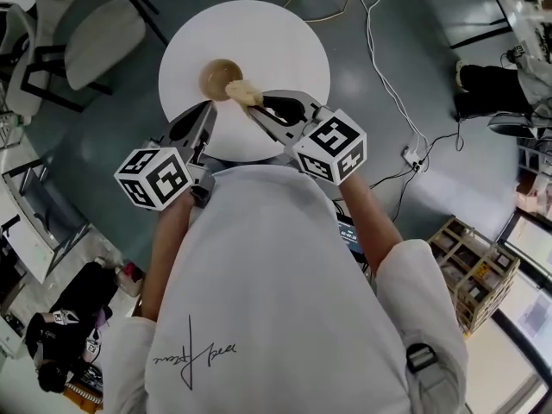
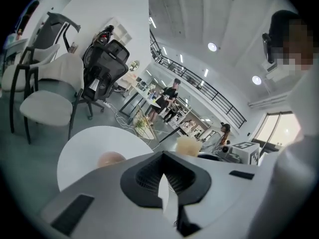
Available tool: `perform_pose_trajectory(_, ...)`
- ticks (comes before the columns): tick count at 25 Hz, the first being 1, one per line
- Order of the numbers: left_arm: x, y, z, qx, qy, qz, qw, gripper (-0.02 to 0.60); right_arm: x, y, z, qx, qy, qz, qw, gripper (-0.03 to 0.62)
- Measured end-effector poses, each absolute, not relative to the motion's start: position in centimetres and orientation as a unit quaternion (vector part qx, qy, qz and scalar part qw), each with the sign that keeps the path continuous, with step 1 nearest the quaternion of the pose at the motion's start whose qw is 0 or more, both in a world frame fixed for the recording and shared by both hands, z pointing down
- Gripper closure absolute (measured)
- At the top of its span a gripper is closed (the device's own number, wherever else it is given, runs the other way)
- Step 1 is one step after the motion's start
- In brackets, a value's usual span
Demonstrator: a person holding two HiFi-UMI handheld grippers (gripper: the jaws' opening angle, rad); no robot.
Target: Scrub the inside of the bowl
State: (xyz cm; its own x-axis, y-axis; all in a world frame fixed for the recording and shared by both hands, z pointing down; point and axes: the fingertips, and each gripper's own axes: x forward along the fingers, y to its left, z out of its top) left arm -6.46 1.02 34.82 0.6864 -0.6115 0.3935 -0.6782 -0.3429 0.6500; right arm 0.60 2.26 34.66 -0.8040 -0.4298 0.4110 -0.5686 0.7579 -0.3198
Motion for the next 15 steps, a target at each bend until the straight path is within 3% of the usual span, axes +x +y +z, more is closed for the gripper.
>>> perform_pose_trajectory(15, -3.9, 1.3, 32.8, 0.842, -0.388, 0.031, 0.374, 0.578, 3.8, 2.1, 33.7, 0.274, -0.925, 0.214, 0.155, 0.513)
